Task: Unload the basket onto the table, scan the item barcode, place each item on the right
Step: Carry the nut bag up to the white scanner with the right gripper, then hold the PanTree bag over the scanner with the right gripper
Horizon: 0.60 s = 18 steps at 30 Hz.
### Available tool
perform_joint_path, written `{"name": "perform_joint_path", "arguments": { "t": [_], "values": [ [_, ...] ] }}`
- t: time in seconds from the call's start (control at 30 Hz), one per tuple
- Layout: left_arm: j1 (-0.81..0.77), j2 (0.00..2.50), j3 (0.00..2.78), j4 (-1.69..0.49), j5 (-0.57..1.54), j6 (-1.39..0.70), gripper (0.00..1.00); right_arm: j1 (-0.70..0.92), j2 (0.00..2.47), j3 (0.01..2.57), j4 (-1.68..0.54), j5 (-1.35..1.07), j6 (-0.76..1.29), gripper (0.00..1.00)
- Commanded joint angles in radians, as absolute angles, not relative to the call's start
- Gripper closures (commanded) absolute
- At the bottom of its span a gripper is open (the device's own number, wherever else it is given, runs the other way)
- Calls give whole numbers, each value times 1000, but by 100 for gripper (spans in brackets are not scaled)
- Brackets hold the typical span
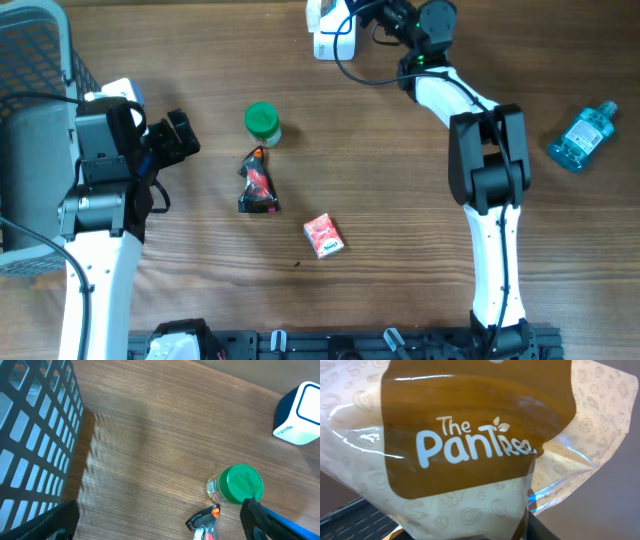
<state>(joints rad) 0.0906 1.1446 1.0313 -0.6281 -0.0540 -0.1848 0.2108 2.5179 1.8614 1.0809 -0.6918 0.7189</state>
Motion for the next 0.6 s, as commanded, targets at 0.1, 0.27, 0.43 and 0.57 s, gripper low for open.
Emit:
{"name": "perform_joint_path", "arguments": {
  "t": [0.1,0.27,0.43,0.57],
  "values": [
    [87,1146,1038,-625,-45,-191,0,217,2547,1888,1079,-575,641,87],
    [87,1146,1038,-625,-45,-191,0,219,2553,1888,1035,-576,580,93],
    [87,1146,1038,-625,-45,-191,0,220,2629,1945,1075,-619,613,92],
    [87,1146,1038,-625,-45,-191,0,231,2662,1977,1141,-689,632,94]
  ]
}}
